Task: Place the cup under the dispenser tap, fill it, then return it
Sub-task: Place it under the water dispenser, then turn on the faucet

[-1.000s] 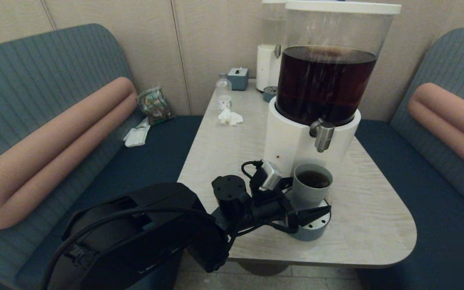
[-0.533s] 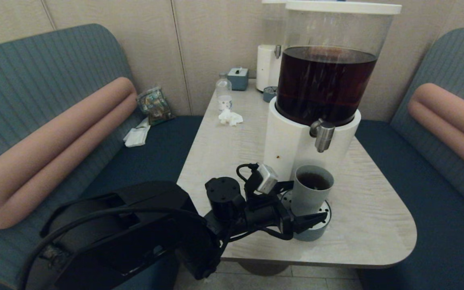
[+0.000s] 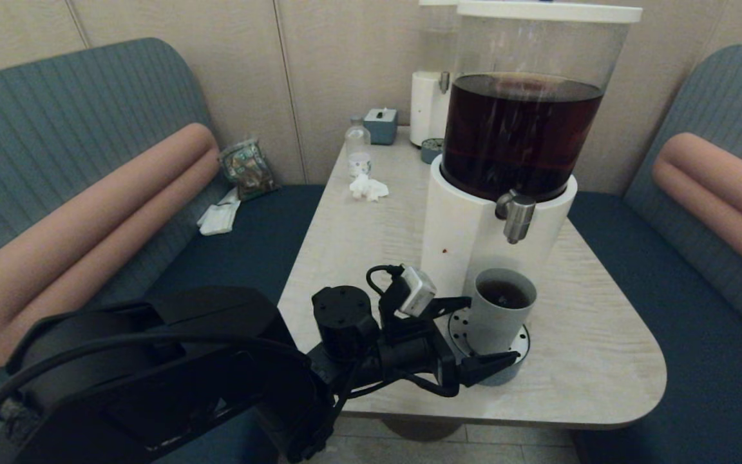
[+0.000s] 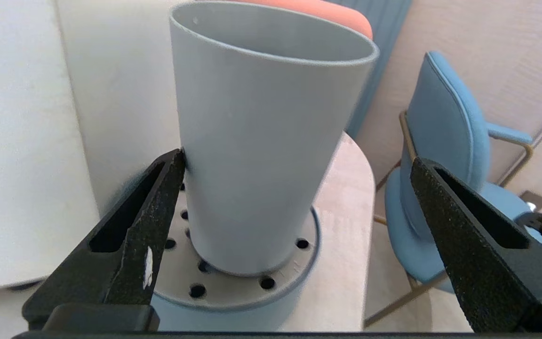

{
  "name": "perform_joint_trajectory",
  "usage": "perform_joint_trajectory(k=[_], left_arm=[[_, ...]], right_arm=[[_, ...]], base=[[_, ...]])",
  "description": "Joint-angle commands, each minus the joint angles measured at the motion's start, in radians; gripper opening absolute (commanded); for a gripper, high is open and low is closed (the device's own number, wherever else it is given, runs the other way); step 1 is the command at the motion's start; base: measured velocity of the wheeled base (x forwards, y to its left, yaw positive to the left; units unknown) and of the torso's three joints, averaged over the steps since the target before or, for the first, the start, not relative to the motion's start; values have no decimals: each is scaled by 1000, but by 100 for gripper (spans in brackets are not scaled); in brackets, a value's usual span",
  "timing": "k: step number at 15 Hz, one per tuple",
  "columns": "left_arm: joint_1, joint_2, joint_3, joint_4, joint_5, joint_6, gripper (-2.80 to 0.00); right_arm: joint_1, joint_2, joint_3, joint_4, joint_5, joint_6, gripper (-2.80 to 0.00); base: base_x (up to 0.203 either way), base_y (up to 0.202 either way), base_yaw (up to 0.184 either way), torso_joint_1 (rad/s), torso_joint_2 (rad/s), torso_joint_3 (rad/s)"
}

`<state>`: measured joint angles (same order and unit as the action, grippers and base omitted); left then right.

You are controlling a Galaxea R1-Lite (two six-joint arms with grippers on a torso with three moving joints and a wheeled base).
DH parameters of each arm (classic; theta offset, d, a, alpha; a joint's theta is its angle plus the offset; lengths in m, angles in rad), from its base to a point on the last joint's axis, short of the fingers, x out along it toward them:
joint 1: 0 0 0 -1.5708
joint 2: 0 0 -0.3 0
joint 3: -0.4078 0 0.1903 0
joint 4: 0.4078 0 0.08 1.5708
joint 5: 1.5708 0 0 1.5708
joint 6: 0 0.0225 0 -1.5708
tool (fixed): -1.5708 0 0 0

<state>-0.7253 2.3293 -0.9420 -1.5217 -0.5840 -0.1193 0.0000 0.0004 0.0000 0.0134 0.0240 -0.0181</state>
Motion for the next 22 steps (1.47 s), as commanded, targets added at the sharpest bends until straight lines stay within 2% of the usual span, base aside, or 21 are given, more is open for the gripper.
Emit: perform_joint_trajectory(k=[1,9,11,14,20,22], left_arm=[[0,-32,35,-8,-3,0,0],[6,-121,181,-8,-1,6,0],[7,-134,215,-8,37,4,0],[23,-192,330,-8,73,4,0],[74,-549,591,-8,140,-21,0],[89,-717,649,-8,219,-51,0]], right_arm=[[0,0,0,0,1,0,-280],[0,0,0,0,1,0,-280],[0,0,0,0,1,0,-280],[0,0,0,0,1,0,-280],[0,0,0,0,1,0,-280],[0,0,0,0,1,0,-280]], base=[[0,0,0,0,0,0],[0,0,0,0,0,0],[0,0,0,0,0,0],[0,0,0,0,0,0],[0,0,0,0,0,0],[0,0,0,0,0,0]])
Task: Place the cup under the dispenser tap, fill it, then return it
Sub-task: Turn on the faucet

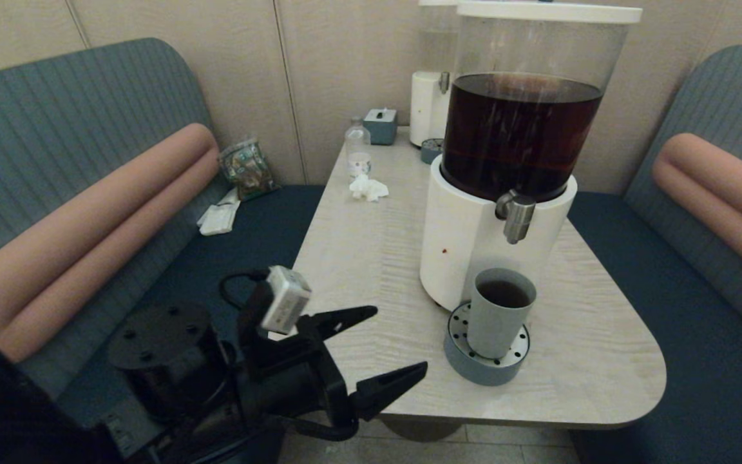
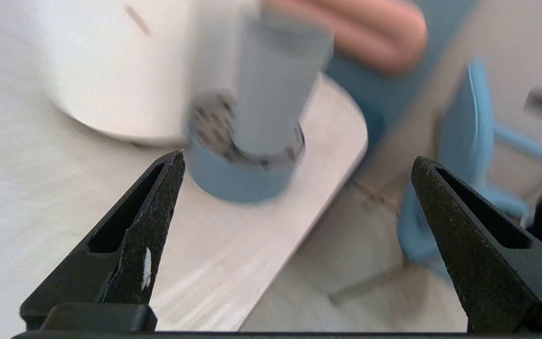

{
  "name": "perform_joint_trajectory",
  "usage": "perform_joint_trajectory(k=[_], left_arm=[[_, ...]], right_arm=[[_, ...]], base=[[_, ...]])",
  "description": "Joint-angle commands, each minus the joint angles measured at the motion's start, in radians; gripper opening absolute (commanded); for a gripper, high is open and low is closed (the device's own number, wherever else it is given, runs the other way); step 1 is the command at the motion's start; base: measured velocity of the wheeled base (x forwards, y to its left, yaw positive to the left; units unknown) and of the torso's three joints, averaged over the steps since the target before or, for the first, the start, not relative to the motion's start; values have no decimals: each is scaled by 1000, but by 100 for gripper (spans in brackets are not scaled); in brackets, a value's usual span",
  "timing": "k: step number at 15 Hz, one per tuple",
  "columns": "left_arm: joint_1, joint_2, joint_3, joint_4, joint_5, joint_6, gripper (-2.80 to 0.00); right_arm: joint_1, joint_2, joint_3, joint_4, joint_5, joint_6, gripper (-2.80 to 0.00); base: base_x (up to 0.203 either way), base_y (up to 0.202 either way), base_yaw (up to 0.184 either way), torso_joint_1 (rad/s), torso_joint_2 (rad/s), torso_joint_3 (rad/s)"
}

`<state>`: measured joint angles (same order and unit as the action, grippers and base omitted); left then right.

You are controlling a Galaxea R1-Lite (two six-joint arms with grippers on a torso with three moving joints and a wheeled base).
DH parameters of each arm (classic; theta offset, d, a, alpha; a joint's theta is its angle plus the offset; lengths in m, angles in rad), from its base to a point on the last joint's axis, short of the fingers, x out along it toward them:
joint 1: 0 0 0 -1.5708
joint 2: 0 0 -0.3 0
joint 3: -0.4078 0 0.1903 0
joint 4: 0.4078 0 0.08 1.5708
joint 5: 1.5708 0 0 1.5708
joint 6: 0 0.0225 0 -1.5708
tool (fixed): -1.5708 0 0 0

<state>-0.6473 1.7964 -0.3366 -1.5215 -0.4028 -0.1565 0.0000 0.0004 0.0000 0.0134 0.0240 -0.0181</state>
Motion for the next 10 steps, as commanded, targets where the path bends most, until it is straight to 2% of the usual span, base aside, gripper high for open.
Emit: perform_joint_trajectory(k=[1,3,4,6,7,10], left_arm=[[18,-275,64,-9,102,-37,0],[73,-442,96,-9,214,-78,0],[154,-518,115,-9,243,-90,0],[346,-675,146,-5,260,-105,0],[414,-752,157,11,262,-109,0],[483,-1023,169,174,269,-110,0]], right_arm=[[0,0,0,0,1,0,-280],[0,0,0,0,1,0,-280],[0,0,0,0,1,0,-280],[0,0,0,0,1,0,-280],[0,0,0,0,1,0,-280],[0,0,0,0,1,0,-280]], base=[[0,0,0,0,0,0],[0,0,0,0,0,0],[0,0,0,0,0,0],[0,0,0,0,0,0],[0,0,0,0,0,0],[0,0,0,0,0,0]])
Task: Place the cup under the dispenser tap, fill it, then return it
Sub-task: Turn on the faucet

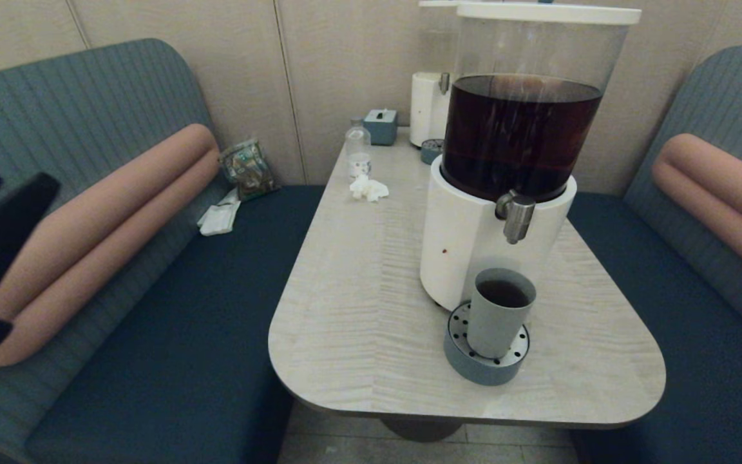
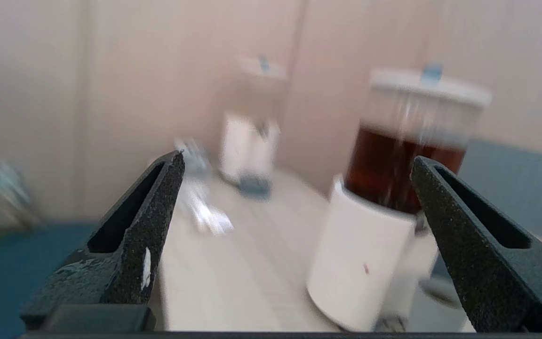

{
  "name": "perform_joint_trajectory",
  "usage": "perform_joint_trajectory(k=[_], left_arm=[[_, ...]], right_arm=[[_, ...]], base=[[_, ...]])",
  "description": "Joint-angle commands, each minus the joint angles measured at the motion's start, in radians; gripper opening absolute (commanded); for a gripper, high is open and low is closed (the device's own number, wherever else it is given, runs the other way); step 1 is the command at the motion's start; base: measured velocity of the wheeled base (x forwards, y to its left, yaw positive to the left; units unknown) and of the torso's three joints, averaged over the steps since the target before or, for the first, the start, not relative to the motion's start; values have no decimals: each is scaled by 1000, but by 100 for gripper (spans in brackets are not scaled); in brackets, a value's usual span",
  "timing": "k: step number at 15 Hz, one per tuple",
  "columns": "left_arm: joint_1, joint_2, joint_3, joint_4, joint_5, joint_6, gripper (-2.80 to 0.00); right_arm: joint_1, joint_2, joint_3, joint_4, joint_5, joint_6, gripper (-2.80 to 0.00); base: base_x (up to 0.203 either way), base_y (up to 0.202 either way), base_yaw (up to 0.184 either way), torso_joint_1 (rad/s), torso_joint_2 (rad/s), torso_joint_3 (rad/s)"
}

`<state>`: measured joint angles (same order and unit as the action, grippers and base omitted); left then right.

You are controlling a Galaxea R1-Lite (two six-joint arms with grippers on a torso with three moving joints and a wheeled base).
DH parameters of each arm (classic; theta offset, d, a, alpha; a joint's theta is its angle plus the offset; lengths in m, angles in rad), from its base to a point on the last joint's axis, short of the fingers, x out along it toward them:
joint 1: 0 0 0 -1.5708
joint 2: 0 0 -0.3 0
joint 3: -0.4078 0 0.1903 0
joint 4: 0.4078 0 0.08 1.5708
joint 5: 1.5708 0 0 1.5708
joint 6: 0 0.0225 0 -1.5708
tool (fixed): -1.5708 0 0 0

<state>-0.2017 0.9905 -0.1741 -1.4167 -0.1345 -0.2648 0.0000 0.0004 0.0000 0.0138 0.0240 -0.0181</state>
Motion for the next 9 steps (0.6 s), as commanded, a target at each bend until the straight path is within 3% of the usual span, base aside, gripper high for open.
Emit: perform_joint_trajectory(k=[1,6,9], left_arm=[[47,-300,7,146,4,-1,0],[133,-693,-13,573,11,-1,0],[184,-821,-18,702,10,1,0]], right_arm=[[0,0,0,0,1,0,-280],[0,0,0,0,1,0,-280],[0,0,0,0,1,0,-280]], base=[[0,0,0,0,0,0],[0,0,0,0,0,0],[0,0,0,0,0,0]])
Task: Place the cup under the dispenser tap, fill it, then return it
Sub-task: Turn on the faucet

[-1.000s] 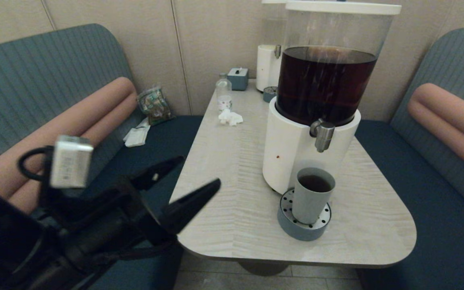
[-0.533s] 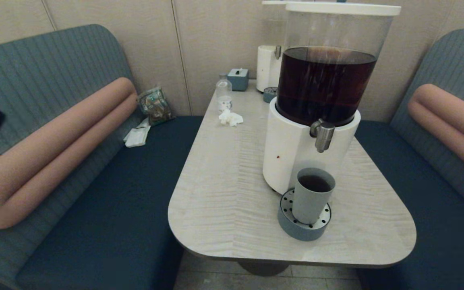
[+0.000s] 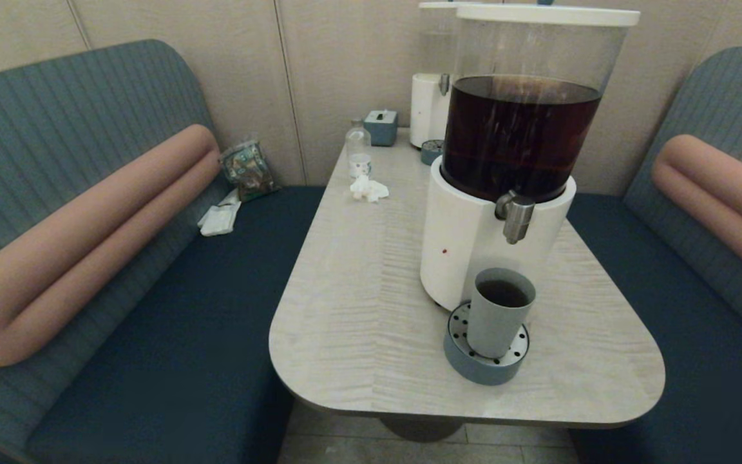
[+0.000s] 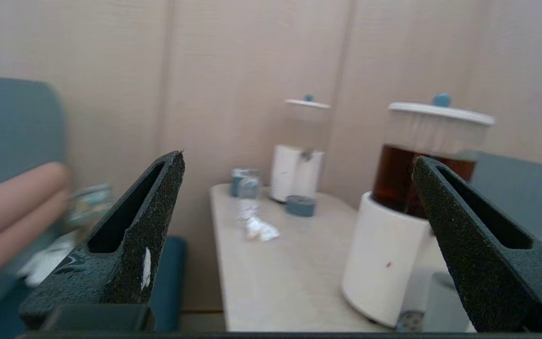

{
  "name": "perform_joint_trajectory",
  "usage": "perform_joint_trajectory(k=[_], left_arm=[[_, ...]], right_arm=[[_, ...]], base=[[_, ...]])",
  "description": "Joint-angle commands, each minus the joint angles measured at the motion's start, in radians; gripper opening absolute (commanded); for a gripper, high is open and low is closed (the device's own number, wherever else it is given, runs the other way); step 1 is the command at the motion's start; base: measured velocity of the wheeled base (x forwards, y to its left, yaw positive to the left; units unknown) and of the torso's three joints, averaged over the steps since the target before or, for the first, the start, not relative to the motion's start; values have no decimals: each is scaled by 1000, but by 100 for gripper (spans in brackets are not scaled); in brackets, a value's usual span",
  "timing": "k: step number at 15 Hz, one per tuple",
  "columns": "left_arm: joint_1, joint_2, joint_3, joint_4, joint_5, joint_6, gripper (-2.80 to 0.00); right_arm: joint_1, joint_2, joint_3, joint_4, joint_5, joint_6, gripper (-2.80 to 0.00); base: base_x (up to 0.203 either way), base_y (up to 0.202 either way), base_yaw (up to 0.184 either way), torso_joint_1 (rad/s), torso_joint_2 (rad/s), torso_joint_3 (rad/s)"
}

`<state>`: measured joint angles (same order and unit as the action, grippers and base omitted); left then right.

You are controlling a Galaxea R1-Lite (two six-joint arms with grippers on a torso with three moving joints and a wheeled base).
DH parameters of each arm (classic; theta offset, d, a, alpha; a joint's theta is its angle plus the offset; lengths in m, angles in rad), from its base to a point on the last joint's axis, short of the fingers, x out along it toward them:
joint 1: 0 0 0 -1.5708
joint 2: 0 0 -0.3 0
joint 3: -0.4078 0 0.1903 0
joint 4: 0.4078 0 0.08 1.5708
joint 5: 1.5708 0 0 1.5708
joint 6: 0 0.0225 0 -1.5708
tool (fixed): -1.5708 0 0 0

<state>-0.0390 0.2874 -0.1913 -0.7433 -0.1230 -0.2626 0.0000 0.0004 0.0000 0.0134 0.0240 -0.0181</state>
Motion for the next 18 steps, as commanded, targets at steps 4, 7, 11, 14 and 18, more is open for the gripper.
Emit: perform_joint_trajectory(k=[4,7,11,14,18], left_arm=[[28,-261,5,235,-23,5,-280],[28,-288,-11,317,-70,35,-280],[28,-288,0,435,-72,54,-280],[29,-289,76,603,-65,123,-280],[28,-288,165,693,-15,243,-280]], right_arm=[[0,0,0,0,1,0,-280],[0,0,0,0,1,0,-280],[0,0,0,0,1,0,-280],[0,0,0,0,1,0,-280],[0,0,0,0,1,0,-280]], base=[[0,0,0,0,0,0],[0,0,0,0,0,0],[0,0,0,0,0,0],[0,0,0,0,0,0],[0,0,0,0,0,0]])
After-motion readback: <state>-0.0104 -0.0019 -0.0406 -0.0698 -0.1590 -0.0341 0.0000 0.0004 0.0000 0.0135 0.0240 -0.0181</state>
